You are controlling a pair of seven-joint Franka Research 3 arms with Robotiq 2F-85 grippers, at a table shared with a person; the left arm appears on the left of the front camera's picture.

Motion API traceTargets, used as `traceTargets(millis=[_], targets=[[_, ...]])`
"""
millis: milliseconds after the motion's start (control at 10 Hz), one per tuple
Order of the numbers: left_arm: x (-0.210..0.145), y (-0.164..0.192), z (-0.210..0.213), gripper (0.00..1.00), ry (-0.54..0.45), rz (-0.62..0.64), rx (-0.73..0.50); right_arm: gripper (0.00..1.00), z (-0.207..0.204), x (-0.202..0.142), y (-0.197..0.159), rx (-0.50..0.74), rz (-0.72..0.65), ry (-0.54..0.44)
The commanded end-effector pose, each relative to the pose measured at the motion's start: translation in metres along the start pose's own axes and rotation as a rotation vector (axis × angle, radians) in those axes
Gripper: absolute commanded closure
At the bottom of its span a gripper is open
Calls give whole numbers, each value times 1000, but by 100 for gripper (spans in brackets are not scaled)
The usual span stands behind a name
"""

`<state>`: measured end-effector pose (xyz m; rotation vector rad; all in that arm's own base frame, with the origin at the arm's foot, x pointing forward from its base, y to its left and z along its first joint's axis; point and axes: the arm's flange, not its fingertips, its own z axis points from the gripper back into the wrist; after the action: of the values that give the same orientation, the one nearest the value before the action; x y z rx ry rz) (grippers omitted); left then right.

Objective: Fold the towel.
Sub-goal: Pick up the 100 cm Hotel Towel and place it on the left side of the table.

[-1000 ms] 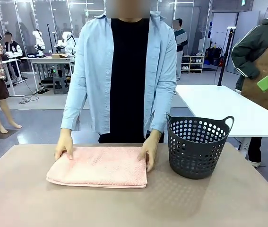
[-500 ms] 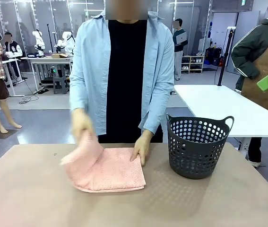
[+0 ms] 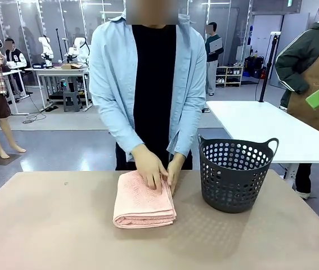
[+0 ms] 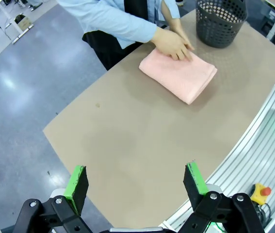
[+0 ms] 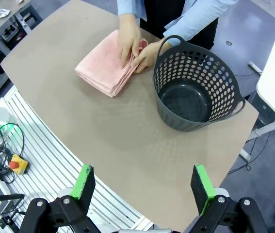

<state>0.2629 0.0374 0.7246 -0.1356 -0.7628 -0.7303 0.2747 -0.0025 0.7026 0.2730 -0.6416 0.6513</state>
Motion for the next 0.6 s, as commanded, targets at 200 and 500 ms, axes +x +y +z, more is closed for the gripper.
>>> traceTargets(millis=[200, 500], targets=[[0, -2, 3, 0, 10, 17, 13, 0, 0, 1, 0, -9, -15, 2], [0, -2, 3, 0, 10, 17, 13, 0, 0, 1, 0, -9, -15, 2]])
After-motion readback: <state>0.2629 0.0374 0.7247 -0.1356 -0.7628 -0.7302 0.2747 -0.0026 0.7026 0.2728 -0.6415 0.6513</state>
